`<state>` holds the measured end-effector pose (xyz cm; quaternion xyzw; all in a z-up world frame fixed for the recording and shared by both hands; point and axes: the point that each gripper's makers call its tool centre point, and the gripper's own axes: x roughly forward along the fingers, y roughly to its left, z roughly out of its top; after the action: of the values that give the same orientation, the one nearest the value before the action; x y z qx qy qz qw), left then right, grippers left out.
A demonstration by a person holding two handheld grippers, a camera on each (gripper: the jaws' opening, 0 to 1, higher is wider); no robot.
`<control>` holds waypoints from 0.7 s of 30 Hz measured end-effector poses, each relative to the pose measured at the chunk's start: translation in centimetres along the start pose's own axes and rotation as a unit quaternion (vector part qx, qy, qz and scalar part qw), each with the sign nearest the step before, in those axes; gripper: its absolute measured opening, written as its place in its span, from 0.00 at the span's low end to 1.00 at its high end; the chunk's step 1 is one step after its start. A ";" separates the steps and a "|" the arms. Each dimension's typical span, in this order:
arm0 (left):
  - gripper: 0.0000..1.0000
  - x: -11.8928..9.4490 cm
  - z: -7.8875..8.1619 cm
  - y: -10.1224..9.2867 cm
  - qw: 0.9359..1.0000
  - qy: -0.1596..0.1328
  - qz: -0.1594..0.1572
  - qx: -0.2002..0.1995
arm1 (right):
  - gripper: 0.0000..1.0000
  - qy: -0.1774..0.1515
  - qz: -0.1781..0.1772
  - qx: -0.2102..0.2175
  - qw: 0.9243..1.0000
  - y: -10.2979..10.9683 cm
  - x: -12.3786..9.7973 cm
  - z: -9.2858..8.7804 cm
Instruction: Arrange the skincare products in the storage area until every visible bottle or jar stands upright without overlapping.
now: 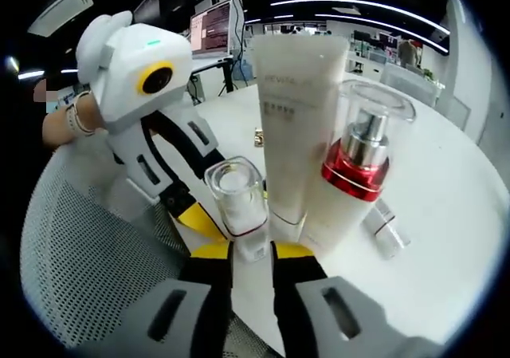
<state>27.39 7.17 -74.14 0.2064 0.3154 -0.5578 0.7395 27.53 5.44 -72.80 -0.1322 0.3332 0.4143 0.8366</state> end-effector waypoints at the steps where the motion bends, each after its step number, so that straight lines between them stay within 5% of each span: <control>1: 0.12 0.0 0.0 0.0 1.000 0.000 0.000 0.000 | 0.17 0.000 0.000 0.000 1.000 0.0 0.0 0.0; 21: 0.07 0.4 0.4 0.3 1.000 -0.009 0.009 0.005 | 0.09 0.021 -0.010 0.013 1.000 -0.7 0.7 -0.9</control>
<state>27.81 6.69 -74.16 0.2076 0.3046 -0.5547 0.7460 27.96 5.01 -73.93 -0.1336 0.3547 0.3987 0.8351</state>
